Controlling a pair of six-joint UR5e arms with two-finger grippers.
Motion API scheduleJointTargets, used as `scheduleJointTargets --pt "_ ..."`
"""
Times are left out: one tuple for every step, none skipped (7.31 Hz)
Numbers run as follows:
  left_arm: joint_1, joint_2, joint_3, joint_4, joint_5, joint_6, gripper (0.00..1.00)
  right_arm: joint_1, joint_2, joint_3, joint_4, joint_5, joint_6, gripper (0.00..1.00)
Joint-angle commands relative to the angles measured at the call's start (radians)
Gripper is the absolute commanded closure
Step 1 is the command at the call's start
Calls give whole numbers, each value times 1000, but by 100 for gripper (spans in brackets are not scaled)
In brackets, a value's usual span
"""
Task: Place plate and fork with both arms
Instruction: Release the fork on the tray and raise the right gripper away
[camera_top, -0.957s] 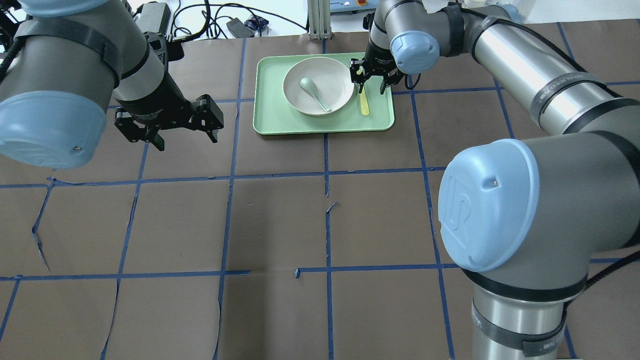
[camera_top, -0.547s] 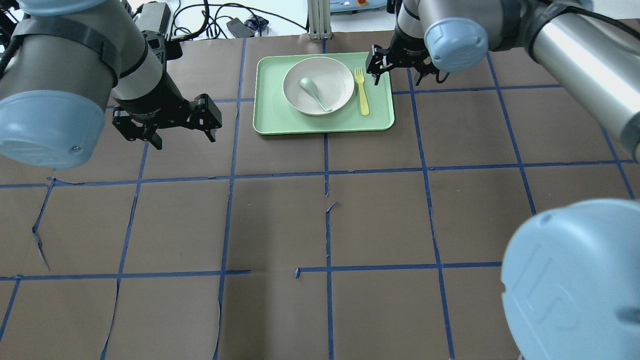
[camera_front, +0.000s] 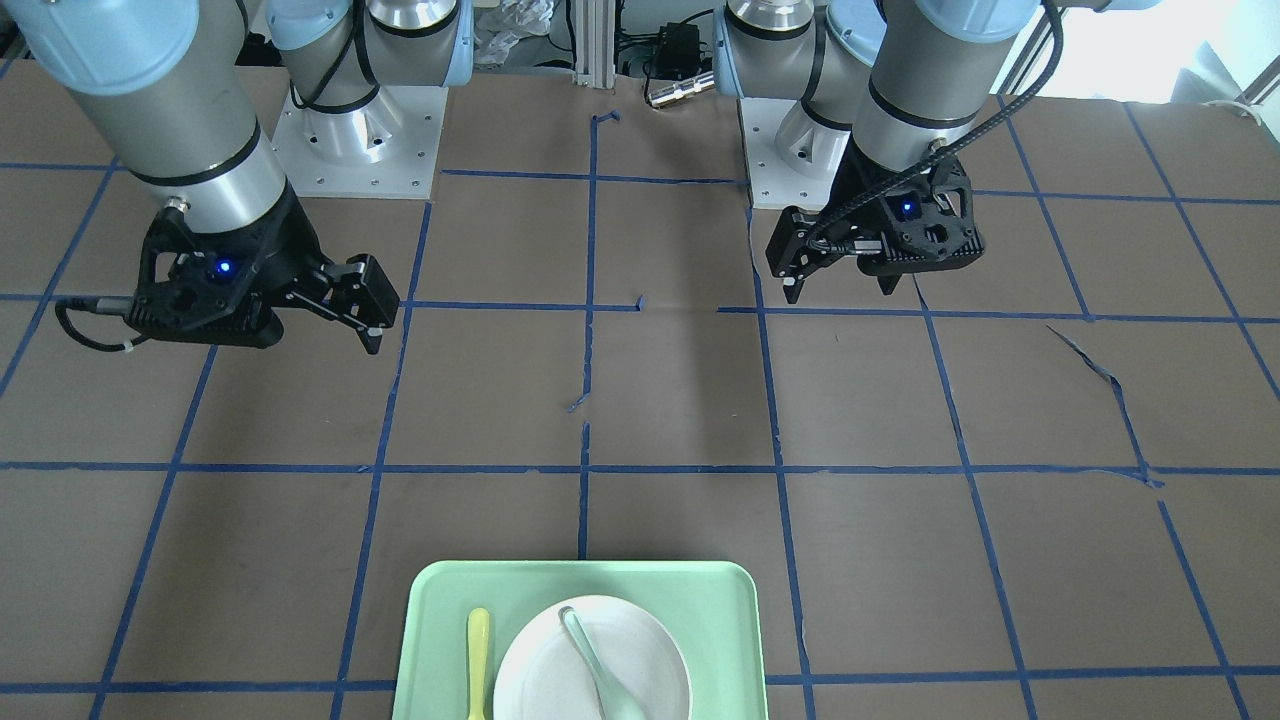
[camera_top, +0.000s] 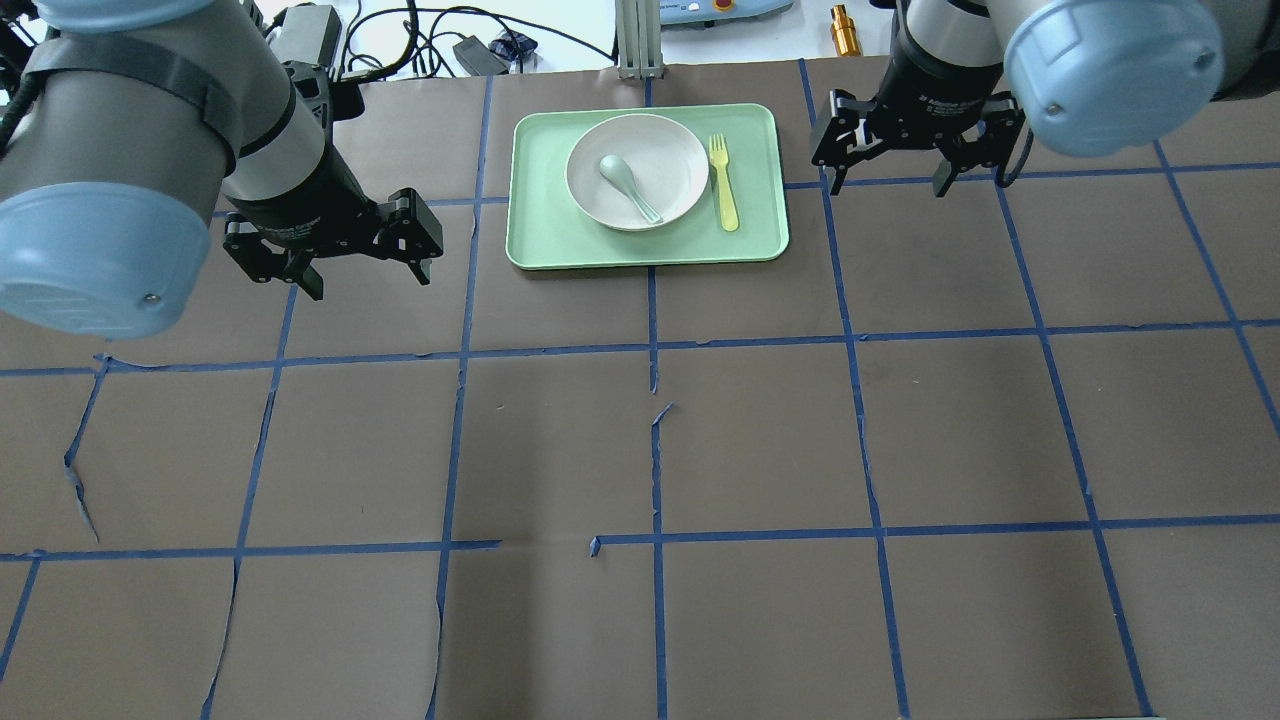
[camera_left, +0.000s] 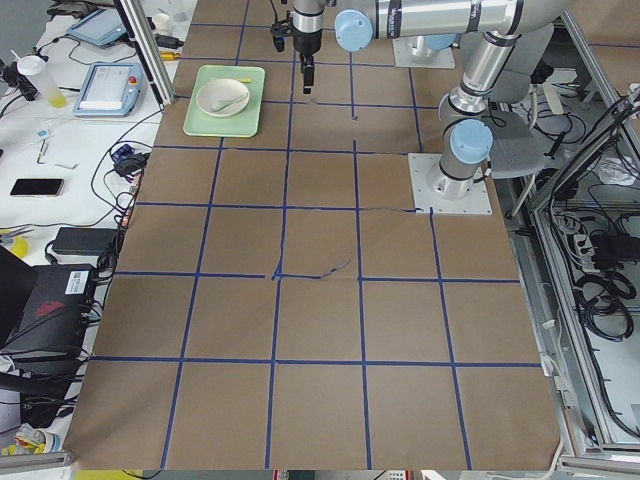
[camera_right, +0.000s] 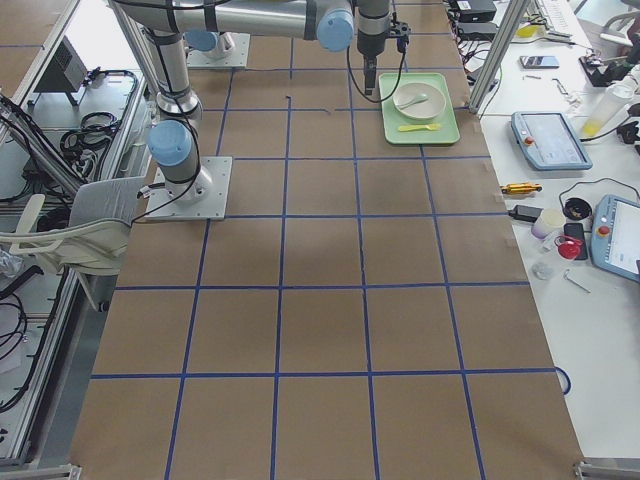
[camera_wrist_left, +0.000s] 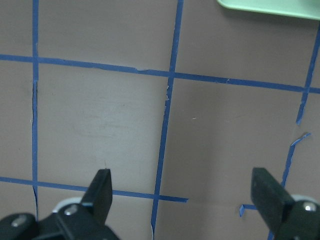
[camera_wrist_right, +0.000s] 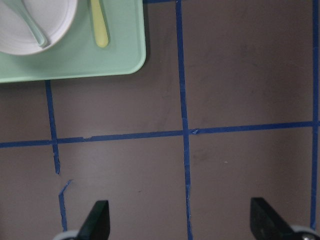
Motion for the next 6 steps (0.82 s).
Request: scheduleJointTargets --pt "-1 0 5 3 -2 1 0 2 -49 32 67 -30 2 0" --pt "-1 0 7 2 -1 1 0 3 -52 43 63 -30 1 0" --pt "1 0 8 2 -2 1 0 3 -51 43 58 -30 1 0" --pt "1 0 11 3 -3 -1 0 5 -51 43 56 -33 1 0" --pt "-1 0 10 3 -3 -2 0 8 -51 43 58 -56 2 0" --pt "1 0 10 5 -3 -4 0 9 -49 41 58 -54 2 0"
